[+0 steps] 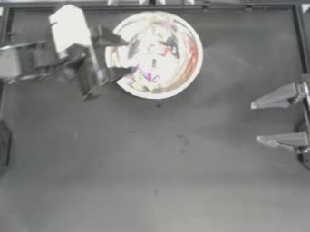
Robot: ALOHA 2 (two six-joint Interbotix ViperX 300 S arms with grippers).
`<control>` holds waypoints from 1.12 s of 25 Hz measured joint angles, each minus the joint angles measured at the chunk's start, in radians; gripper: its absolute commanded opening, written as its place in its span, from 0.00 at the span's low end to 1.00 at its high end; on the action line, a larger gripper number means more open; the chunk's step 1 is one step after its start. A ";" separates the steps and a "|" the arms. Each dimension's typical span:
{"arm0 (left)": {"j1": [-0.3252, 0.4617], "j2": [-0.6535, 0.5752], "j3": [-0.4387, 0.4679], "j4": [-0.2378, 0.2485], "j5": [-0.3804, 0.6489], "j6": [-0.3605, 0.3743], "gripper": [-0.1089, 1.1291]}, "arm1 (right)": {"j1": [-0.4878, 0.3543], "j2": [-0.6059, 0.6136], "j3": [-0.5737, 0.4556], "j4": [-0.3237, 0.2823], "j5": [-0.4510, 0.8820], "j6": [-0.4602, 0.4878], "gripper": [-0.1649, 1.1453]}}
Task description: Put candies in bowl
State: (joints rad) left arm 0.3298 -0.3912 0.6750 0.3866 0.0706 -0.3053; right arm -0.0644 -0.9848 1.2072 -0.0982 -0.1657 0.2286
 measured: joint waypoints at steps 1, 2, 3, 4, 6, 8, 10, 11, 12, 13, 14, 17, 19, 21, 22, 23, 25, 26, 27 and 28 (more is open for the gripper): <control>-0.015 -0.037 0.018 -0.012 0.000 0.000 0.83 | -0.002 0.000 0.000 -0.002 0.000 -0.002 0.86; -0.029 -0.074 0.034 -0.021 0.000 0.000 0.83 | -0.005 0.000 0.000 -0.002 0.000 -0.002 0.86; -0.040 -0.110 0.049 -0.031 0.000 0.000 0.83 | -0.006 0.000 0.000 -0.002 0.000 -0.003 0.86; -0.049 -0.144 0.064 -0.038 0.000 -0.002 0.83 | -0.009 0.000 0.000 -0.003 0.000 -0.002 0.86; -0.069 -0.198 0.092 -0.052 0.000 -0.002 0.83 | -0.014 0.000 -0.003 -0.006 0.000 -0.002 0.86; -0.095 -0.241 0.123 -0.061 0.002 -0.002 0.83 | -0.017 0.000 -0.008 -0.009 0.000 -0.003 0.86; -0.120 -0.273 0.144 -0.064 0.000 -0.003 0.83 | -0.020 0.000 -0.015 -0.009 0.000 -0.003 0.86; -0.135 -0.290 0.155 -0.064 0.000 -0.003 0.83 | -0.021 0.000 -0.017 -0.011 0.000 -0.002 0.86; -0.153 -0.308 0.169 -0.064 0.000 -0.003 0.83 | -0.021 0.000 -0.020 -0.011 0.002 -0.003 0.86; -0.172 -0.325 0.181 -0.064 0.000 -0.003 0.83 | -0.023 0.000 -0.020 -0.011 0.002 -0.003 0.86; -0.184 -0.344 0.192 -0.066 0.000 -0.003 0.83 | -0.025 0.000 -0.021 -0.011 0.002 -0.003 0.86; -0.219 -0.387 0.224 -0.066 0.000 -0.003 0.83 | -0.031 0.000 -0.028 -0.011 0.003 -0.003 0.86; -0.227 -0.411 0.247 -0.066 -0.006 -0.003 0.83 | -0.034 0.000 -0.029 -0.011 0.003 -0.003 0.86; -0.229 -0.426 0.267 -0.066 -0.017 -0.003 0.83 | -0.037 0.000 -0.029 -0.011 0.003 -0.005 0.86; -0.232 -0.431 0.278 -0.066 -0.025 -0.003 0.83 | -0.038 0.000 -0.029 -0.012 0.003 -0.003 0.86; -0.233 -0.437 0.288 -0.066 -0.034 -0.003 0.83 | -0.038 0.000 -0.029 -0.012 0.005 -0.005 0.86; -0.241 -0.446 0.301 -0.066 -0.048 -0.003 0.83 | -0.038 0.000 -0.031 -0.017 0.005 -0.003 0.86; -0.244 -0.449 0.307 -0.066 -0.054 -0.003 0.83 | -0.040 0.000 -0.031 -0.018 0.005 -0.003 0.86; -0.249 -0.451 0.310 -0.064 -0.058 -0.003 0.83 | -0.040 0.000 -0.032 -0.020 0.005 -0.005 0.86; -0.253 -0.454 0.313 -0.066 -0.063 -0.003 0.83 | -0.040 0.000 -0.034 -0.021 0.005 -0.005 0.86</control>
State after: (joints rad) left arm 0.0767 -0.8452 0.9879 0.3206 0.0077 -0.3083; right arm -0.1043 -0.9848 1.1735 -0.1197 -0.1611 0.2240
